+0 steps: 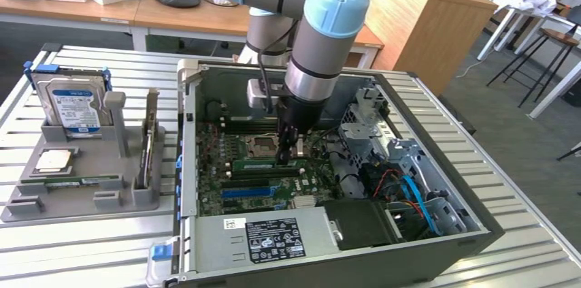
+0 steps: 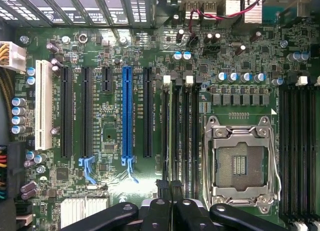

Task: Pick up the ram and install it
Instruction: 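Insert the ram into the slot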

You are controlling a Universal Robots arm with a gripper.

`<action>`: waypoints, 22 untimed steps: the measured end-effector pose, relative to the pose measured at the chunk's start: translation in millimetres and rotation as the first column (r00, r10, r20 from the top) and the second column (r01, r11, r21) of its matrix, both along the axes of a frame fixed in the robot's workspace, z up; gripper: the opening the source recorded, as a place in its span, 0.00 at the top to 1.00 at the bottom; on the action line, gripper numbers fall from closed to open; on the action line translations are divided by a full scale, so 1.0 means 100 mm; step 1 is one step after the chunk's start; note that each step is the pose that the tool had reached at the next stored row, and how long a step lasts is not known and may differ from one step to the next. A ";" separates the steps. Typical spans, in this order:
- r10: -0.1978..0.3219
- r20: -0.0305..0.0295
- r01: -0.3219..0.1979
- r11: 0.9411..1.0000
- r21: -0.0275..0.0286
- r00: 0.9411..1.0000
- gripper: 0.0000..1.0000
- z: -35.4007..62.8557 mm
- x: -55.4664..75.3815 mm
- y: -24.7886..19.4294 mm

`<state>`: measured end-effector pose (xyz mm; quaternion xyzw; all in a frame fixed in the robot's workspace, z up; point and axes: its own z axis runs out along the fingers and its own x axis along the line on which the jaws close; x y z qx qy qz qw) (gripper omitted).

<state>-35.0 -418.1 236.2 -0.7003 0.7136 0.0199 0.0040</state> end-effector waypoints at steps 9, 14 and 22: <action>0.000 0.000 0.000 1.000 0.000 1.000 0.88 -0.001 0.00 -0.012; 0.000 0.000 0.000 1.000 0.000 1.000 0.88 -0.002 0.00 -0.013; 0.000 0.000 0.000 1.000 0.000 1.000 0.88 -0.023 0.00 -0.013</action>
